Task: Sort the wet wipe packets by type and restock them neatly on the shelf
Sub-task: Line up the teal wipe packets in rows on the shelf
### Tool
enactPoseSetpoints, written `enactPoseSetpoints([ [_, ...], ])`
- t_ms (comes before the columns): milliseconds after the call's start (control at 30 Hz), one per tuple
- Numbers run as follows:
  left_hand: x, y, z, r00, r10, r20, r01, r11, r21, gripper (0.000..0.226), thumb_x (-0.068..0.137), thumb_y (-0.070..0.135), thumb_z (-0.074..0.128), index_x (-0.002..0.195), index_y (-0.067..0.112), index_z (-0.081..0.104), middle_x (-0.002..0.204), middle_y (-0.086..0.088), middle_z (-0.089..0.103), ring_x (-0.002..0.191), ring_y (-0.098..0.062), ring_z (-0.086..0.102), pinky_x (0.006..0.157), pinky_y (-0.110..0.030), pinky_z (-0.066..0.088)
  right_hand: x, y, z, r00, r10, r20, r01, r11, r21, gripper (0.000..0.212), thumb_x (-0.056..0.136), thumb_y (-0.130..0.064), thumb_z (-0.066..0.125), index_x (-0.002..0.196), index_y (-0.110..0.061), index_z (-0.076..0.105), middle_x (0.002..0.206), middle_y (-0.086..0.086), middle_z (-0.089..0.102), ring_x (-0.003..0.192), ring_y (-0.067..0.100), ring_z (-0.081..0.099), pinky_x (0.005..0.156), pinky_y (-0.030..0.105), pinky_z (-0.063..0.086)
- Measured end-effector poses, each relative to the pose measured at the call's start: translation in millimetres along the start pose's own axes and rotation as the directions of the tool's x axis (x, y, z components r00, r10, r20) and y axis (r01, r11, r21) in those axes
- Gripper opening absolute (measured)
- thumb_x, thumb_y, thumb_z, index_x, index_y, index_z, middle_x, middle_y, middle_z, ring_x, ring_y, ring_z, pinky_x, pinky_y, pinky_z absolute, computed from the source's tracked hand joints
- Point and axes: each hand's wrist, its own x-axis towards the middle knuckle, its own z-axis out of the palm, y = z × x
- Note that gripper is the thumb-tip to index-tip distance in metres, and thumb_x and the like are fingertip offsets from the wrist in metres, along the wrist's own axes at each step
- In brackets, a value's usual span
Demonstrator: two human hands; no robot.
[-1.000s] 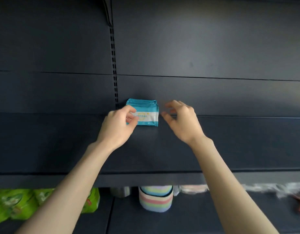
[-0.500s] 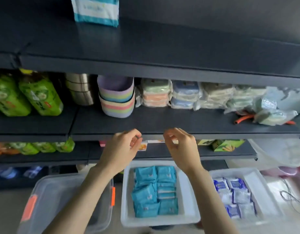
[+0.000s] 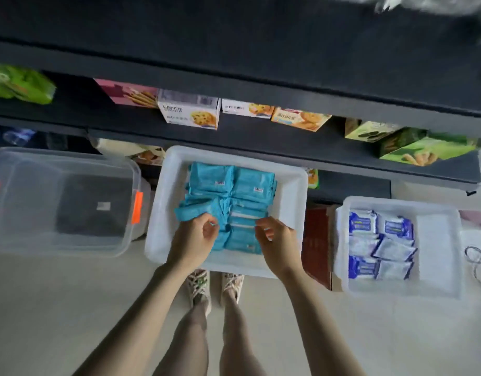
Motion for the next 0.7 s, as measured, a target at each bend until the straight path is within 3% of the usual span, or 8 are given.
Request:
enactPoseSetpoints([
  [133,23,-37,66,0.988,-0.151,0.042,0.154,0.985,-0.076,0.011,0.087,0.007,0.064,0.096,0.001,0.067,0.093,-0.012,0.071,0.085,-0.025,0.067,0.081,-0.032,0.052,29,61,47,0.984,0.160,0.084,-0.165,0.985,0.058,0.017,0.091,-0.014,0.059,0.104,-0.010,0.068,0.099,0.006,0.071,0.087,0.020,0.068,0.084,0.039,0.054],
  [267,46,-72,124,0.965,-0.233,0.120,0.245,0.965,-0.092,0.022,0.090,0.012,0.061,0.110,0.003,0.062,0.106,-0.009,0.067,0.092,-0.017,0.061,0.085,-0.024,0.046,61,114,88,0.962,0.258,0.091,-0.264,0.962,0.067,0.029,0.090,-0.016,0.061,0.118,-0.008,0.061,0.118,0.009,0.064,0.107,0.024,0.060,0.090,0.032,0.048],
  [400,62,-95,165,0.960,-0.262,0.096,0.268,0.962,-0.052,0.037,0.090,0.015,0.062,0.125,0.005,0.054,0.115,-0.010,0.064,0.105,-0.024,0.060,0.088,-0.030,0.046,86,152,116,0.933,0.353,0.070,-0.359,0.928,0.100,0.046,0.089,-0.019,0.064,0.130,-0.005,0.047,0.127,0.012,0.053,0.115,0.027,0.052,0.093,0.030,0.041],
  [533,78,-100,184,0.970,-0.214,0.112,0.203,0.974,0.101,0.053,0.087,0.025,0.066,0.134,0.009,0.045,0.118,-0.010,0.062,0.103,-0.028,0.061,0.086,-0.038,0.048,105,173,131,0.900,0.433,0.050,-0.434,0.877,0.207,0.041,0.082,-0.030,0.072,0.112,-0.008,0.053,0.108,0.006,0.061,0.099,0.025,0.059,0.084,0.035,0.048],
  [700,95,-100,188,0.969,-0.239,0.071,0.211,0.939,0.271,0.052,0.081,0.037,0.073,0.117,0.010,0.047,0.105,-0.007,0.065,0.094,-0.028,0.063,0.071,-0.035,0.045,111,187,138,0.858,0.510,0.057,-0.502,0.810,0.303,0.041,0.073,-0.039,0.079,0.091,-0.011,0.056,0.096,0.006,0.066,0.090,0.025,0.064,0.082,0.044,0.054],
])
